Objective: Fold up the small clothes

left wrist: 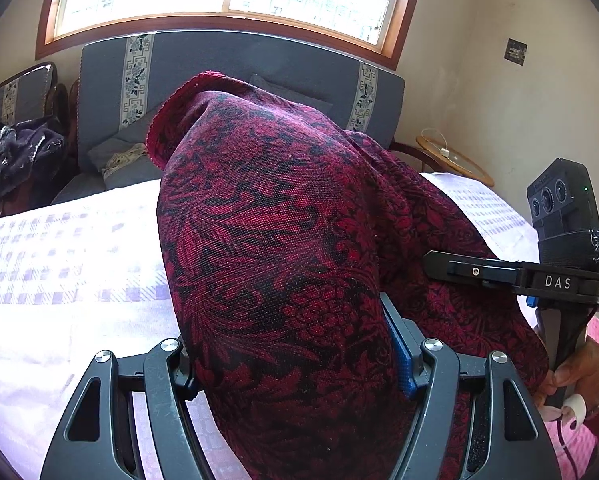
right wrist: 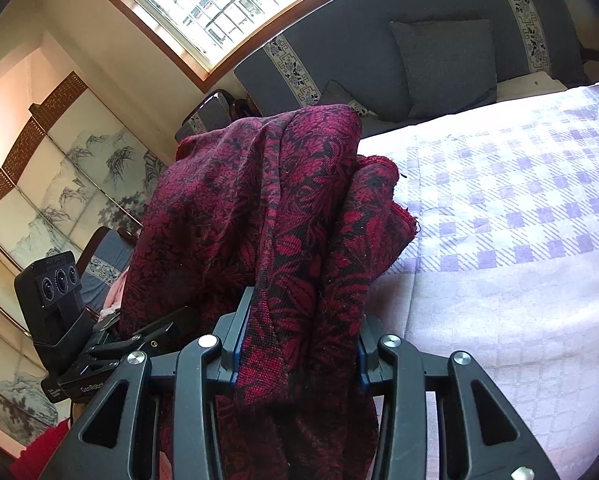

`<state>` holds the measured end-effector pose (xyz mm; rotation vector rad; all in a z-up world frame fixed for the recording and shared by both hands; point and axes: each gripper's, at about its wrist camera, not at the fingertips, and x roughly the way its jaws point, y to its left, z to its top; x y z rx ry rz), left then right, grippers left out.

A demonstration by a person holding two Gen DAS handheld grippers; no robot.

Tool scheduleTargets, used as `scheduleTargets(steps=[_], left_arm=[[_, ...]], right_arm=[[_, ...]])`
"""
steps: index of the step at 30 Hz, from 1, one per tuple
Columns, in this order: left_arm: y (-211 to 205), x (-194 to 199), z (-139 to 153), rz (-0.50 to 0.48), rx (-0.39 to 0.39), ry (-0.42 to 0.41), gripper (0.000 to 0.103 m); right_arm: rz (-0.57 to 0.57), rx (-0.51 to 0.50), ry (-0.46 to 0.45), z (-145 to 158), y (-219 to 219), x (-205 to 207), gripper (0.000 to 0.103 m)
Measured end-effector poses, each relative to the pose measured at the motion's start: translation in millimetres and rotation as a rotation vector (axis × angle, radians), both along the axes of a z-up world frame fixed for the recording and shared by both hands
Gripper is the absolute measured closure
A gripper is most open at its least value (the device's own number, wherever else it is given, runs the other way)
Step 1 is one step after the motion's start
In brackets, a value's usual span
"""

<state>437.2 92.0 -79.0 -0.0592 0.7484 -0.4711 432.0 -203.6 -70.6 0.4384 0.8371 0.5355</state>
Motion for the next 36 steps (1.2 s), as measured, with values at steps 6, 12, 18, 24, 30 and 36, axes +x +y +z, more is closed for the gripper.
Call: scheduleTargets(steps=[6, 12, 18, 24, 30, 36], left_arm=[[-2.7, -5.2, -2.5, 0.031, 0.017, -0.028, 0.028], [-0.2, -15.9, -0.3, 0.103, 0.039, -0.079, 0.015], [0.8, -51.0, 22.9, 0.245, 0.11, -0.22, 0.009], [-0.1, -102.2, 55.7, 0.301, 0.119, -0.362, 0.0], [-14.6, -158.8, 90.0, 0.303, 0.174, -0.437, 0.0], [-16.6, -210.6, 119.5, 0.321, 0.109, -0.452, 0.0]], right_arm=[[-0.023, -0.061, -0.01, -2.3, 15.9, -0.3, 0.064], [-0.081, -0.102, 0.006, -3.6, 25.1, 0.7, 0.033], [-0.149, -0.166, -0.132, 27.9, 27.9, -43.7, 0.032], [-0.138, -0.171, -0.241, 57.0, 38.3, -114.0, 0.023], [-0.138, -0.195, -0.317, 72.8, 38.7, -177.5, 0.019], [-0.151, -0.216, -0.375, 84.8, 41.4, -222.8, 0.011]])
